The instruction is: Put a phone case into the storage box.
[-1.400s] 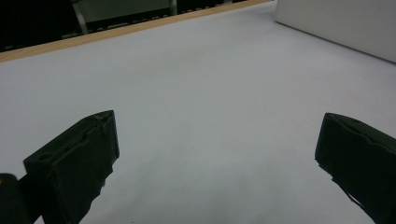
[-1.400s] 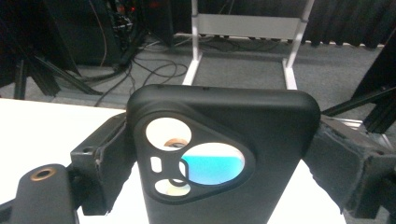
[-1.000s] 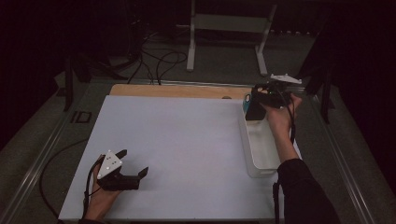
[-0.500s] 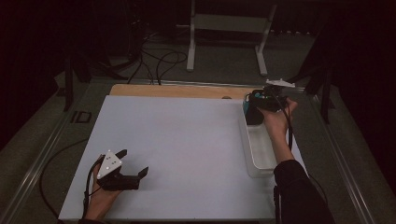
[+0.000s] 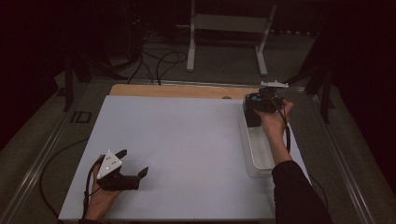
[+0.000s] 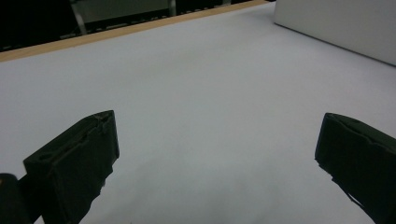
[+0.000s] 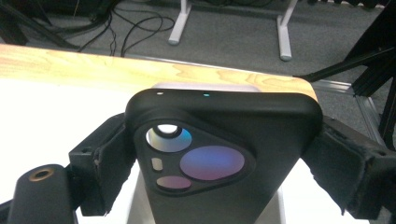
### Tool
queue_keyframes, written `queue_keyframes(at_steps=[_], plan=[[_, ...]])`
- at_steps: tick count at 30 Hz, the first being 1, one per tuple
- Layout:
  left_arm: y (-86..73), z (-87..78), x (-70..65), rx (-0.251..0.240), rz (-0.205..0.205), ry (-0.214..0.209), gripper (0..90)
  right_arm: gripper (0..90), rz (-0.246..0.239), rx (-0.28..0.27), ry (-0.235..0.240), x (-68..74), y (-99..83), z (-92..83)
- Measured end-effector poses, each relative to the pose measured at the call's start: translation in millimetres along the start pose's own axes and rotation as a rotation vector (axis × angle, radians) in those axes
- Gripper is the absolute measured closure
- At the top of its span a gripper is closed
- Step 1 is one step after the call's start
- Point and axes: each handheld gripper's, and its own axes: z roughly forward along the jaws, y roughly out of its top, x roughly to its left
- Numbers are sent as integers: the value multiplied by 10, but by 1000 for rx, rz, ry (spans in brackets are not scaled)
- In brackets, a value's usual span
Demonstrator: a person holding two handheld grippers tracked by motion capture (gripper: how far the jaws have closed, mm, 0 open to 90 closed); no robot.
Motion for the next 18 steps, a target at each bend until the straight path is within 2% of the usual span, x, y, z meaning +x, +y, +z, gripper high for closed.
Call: queue_keyframes(at_steps=[5,12,16,18], plan=[[0,8,-5,2,0,-1,3,131,-8,30,-1,23,-18,44],[-1,5,-2,2,1,-2,3,125,12,23,-2,20,-15,128],[-1,5,-4,2,1,-1,3,118,6,16,5,12,-9,164],[-1,4,-2,1,-1,-2,2,99,21,16,23,-5,5,177]])
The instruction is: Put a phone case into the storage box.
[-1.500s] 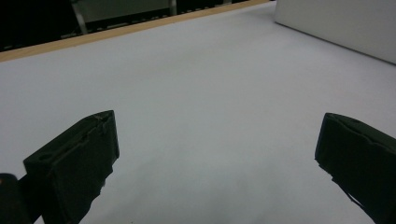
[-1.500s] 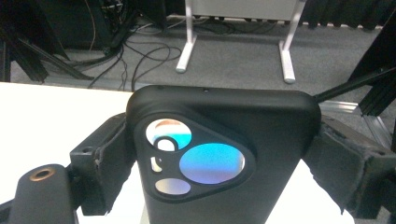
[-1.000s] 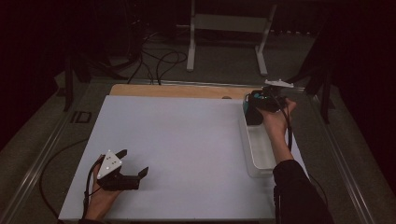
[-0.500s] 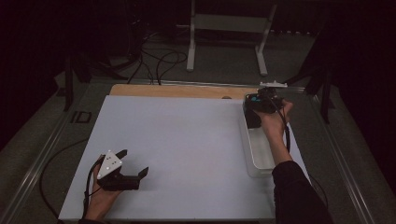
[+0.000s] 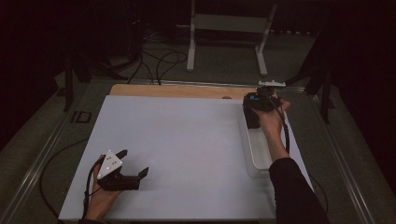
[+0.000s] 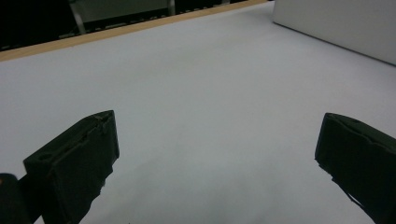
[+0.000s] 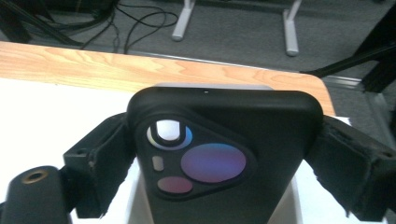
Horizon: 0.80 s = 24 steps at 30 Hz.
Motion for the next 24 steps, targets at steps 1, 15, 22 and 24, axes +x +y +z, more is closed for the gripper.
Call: queue_keyframes(at_steps=[1,15,22,24], plan=[[0,0,0,-1,0,0,3,96,5,-2,4,-13,8,1],[0,-5,3,-2,-3,1,2,88,27,-33,29,-43,0,-84],[0,-5,3,-1,-3,4,2,88,-1,-53,38,11,-66,-204],[1,-9,3,-3,-4,6,3,88,-10,-55,46,26,-84,-235]])
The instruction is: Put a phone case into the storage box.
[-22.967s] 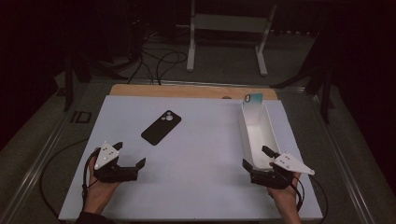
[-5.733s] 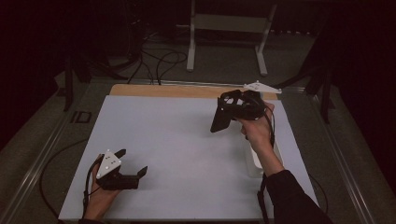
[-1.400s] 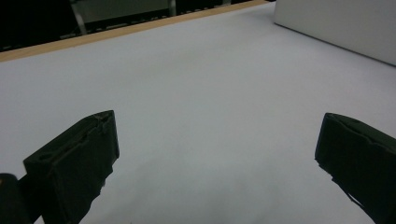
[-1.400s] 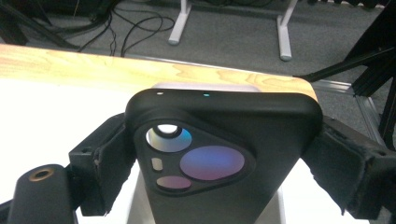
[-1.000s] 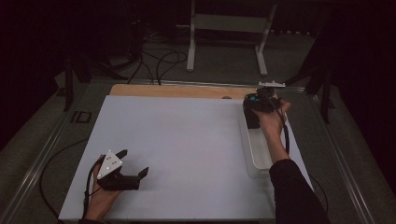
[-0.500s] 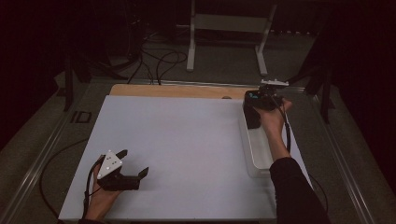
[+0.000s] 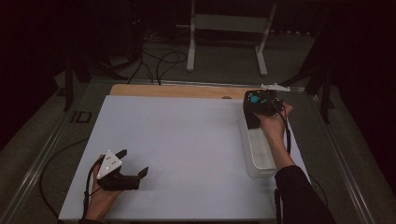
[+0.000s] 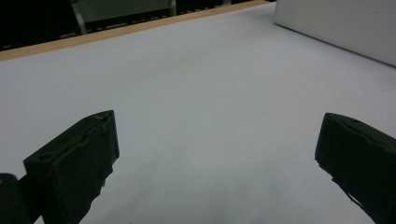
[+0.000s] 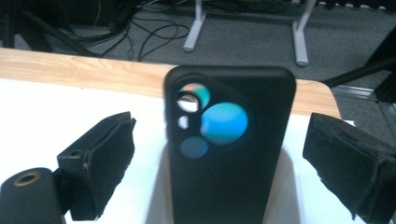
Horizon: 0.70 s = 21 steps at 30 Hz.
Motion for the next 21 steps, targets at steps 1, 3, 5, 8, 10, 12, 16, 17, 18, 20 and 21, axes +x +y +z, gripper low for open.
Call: queue_keyframes(at_steps=[1,3,5,8,10,12,16,17,18,20,21], plan=[[0,0,0,0,0,0,3,88,-8,-7,10,24,-22,-43],[-1,-4,1,-2,-4,1,3,89,-27,-11,47,83,-73,-134],[0,-8,1,-2,-4,2,3,89,-29,-13,64,96,-88,-168],[3,-20,4,-7,-6,0,3,89,-31,-17,98,118,-124,-237],[8,-34,10,-12,-12,2,2,93,-51,-40,154,155,-199,-389],[10,-42,14,-15,-12,4,3,93,-50,-47,165,162,-217,-420],[28,-72,33,-29,-24,6,3,94,-69,-69,223,195,-347,-583],[34,-79,36,-34,-26,8,3,93,-69,-70,235,199,-378,-611],[37,-85,40,-35,-26,10,3,93,-72,-77,246,204,-420,-646],[43,-95,46,-35,-24,13,3,94,-70,-88,272,214,-494,-700],[47,-98,49,-36,-25,16,3,93,-71,-90,280,219,-524,-722]])
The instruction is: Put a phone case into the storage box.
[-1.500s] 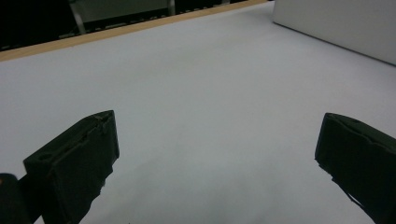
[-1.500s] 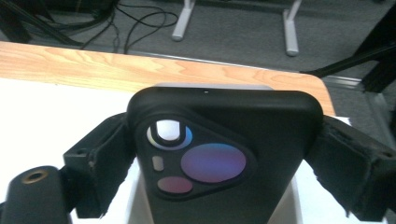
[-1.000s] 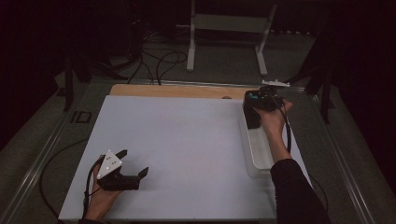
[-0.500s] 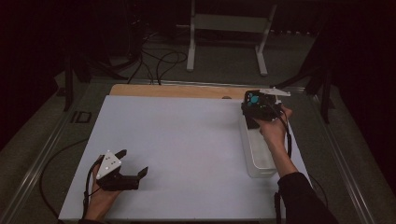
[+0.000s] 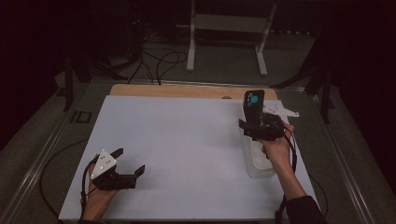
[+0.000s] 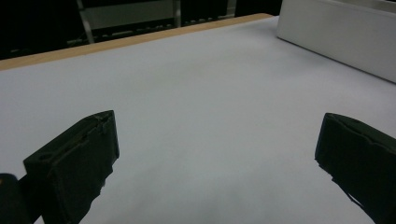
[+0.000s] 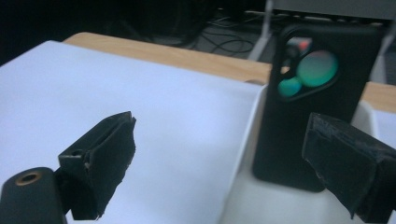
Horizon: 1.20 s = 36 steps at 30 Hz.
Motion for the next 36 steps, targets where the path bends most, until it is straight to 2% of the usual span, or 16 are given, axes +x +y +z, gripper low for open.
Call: queue_keyframes(at_steps=[4,6,10,19,28,36], plan=[[13,-11,16,2,-5,13,2,93,-26,-29,-7,81,-160,-117],[19,-21,19,-1,-9,13,3,93,-34,-28,5,114,-226,-170],[38,-50,28,-10,-8,17,3,93,-47,-65,31,184,-351,-307],[54,-127,46,-32,-9,27,3,93,-125,-121,71,304,-705,-523],[45,-171,35,-53,-2,30,3,93,-82,-170,102,253,-898,-598],[24,-188,44,-61,0,40,3,93,-91,-196,99,236,-1005,-672]])
